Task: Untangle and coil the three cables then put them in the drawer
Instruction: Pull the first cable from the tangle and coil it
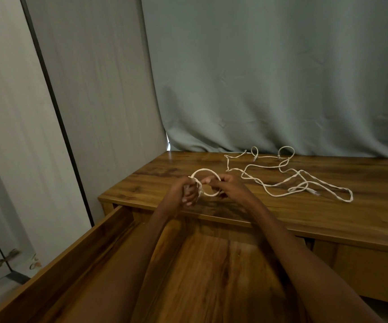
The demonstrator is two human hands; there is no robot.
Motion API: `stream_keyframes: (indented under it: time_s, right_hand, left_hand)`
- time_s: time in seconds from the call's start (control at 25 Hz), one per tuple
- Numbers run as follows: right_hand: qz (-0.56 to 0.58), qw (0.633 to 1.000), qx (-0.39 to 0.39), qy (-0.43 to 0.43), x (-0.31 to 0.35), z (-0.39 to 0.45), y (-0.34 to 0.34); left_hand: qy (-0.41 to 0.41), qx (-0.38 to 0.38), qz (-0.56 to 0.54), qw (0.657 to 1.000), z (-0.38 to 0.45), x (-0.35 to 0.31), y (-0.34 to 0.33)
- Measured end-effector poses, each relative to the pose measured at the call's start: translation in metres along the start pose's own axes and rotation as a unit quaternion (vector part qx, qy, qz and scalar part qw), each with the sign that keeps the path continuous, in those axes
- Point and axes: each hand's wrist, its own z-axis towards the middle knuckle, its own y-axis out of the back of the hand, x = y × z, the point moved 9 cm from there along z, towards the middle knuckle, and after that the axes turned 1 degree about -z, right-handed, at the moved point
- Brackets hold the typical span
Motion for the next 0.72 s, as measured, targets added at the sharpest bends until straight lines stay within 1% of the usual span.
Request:
stream_keyframes:
  time_s: [0.04, 0.08, 0.12, 0.16, 0.2, 0.24, 0.32, 0.4, 0.44, 0.48, 0.52, 0.56, 0.6, 0.64, 0.72]
  right_hand:
    - [-0.03, 0.999, -0.036, 0.007, 0.001, 0.001, 0.007]
    - [-0.057, 0.997, -0.059, 0.011, 0.002, 0.002, 0.013]
    - [-0.073, 0.995, -0.065, 0.008, 0.002, 0.003, 0.017]
    - [-0.068, 0.996, -0.059, -0.001, 0.002, 0.003, 0.019]
    - [-0.045, 0.998, -0.051, -0.012, 0.002, 0.002, 0.019]
    - [-0.016, 0.998, -0.049, -0.019, 0.002, 0.002, 0.02]
    - [0.011, 0.997, -0.082, -0.004, 0.007, 0.002, 0.027]
    - [-0.046, 0.991, -0.117, 0.042, 0.02, 0.0, 0.031]
    - [-0.098, 0.987, -0.108, 0.065, 0.029, -0.001, 0.027]
    - [-0.155, 0.981, -0.08, 0.08, 0.036, -0.002, 0.019]
    - [-0.213, 0.972, -0.042, 0.087, 0.042, -0.005, 0.009]
    - [-0.266, 0.96, -0.006, 0.087, 0.046, -0.007, -0.001]
    - [-0.311, 0.946, 0.021, 0.087, 0.05, -0.011, -0.008]
    - [-0.349, 0.933, 0.03, 0.085, 0.052, -0.012, -0.012]
    - [-0.404, 0.911, 0.009, 0.089, 0.055, -0.013, -0.013]
  left_hand:
    - [-0.037, -0.075, 0.15, 0.985, -0.001, -0.005, 0.01]
    - [-0.092, -0.131, 0.288, 0.944, -0.004, -0.015, 0.013]
    - [-0.16, -0.152, 0.405, 0.888, -0.006, -0.024, 0.008]
    - [-0.231, -0.145, 0.492, 0.827, -0.011, -0.03, -0.002]
    - [-0.285, -0.119, 0.549, 0.777, -0.014, -0.03, -0.013]
    - [-0.312, -0.088, 0.586, 0.743, -0.014, -0.025, -0.019]
    - [-0.325, -0.057, 0.645, 0.69, -0.012, -0.016, -0.027]
    - [-0.332, -0.053, 0.695, 0.636, -0.012, -0.012, -0.036]
    - [-0.339, -0.055, 0.716, 0.608, -0.012, -0.011, -0.04]
    - [-0.345, -0.06, 0.73, 0.587, -0.013, -0.01, -0.042]
    - [-0.349, -0.067, 0.739, 0.572, -0.012, -0.01, -0.042]
    - [-0.352, -0.073, 0.742, 0.566, -0.011, -0.009, -0.042]
    - [-0.353, -0.077, 0.74, 0.567, -0.01, -0.009, -0.041]
    - [-0.353, -0.077, 0.736, 0.572, -0.01, -0.008, -0.041]
    - [-0.354, -0.071, 0.733, 0.576, -0.01, -0.006, -0.044]
